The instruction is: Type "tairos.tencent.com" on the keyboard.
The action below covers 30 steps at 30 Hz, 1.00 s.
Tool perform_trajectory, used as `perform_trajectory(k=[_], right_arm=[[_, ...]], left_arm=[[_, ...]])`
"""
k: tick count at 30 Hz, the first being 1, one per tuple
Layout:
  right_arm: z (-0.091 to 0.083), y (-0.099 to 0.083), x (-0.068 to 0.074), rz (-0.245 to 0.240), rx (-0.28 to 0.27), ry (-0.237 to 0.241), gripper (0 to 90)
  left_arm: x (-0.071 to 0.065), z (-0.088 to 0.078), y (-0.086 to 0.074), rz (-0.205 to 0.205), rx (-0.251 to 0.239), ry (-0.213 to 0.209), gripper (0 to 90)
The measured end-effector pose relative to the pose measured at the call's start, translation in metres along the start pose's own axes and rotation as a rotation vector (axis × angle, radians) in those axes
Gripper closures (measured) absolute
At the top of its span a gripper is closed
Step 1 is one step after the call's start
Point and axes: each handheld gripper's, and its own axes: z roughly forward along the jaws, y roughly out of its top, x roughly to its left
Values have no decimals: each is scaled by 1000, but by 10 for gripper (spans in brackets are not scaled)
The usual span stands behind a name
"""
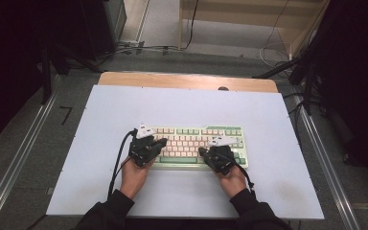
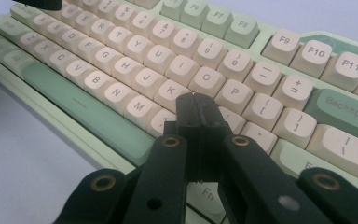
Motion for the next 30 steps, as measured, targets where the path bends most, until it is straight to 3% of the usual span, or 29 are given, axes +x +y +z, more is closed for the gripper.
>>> perform_trajectory(k=[11,16,30], right_arm=[[3,-2,0,0,12,3,873],[-2,1,1,3,-21,3,873],[-5,4,-1,9,-42,0,873]], left_arm=[[1,-1,0,4,-1,0,900],[1,-3,0,4,-4,-1,900],[0,-5,-1,4,0,-10,900]])
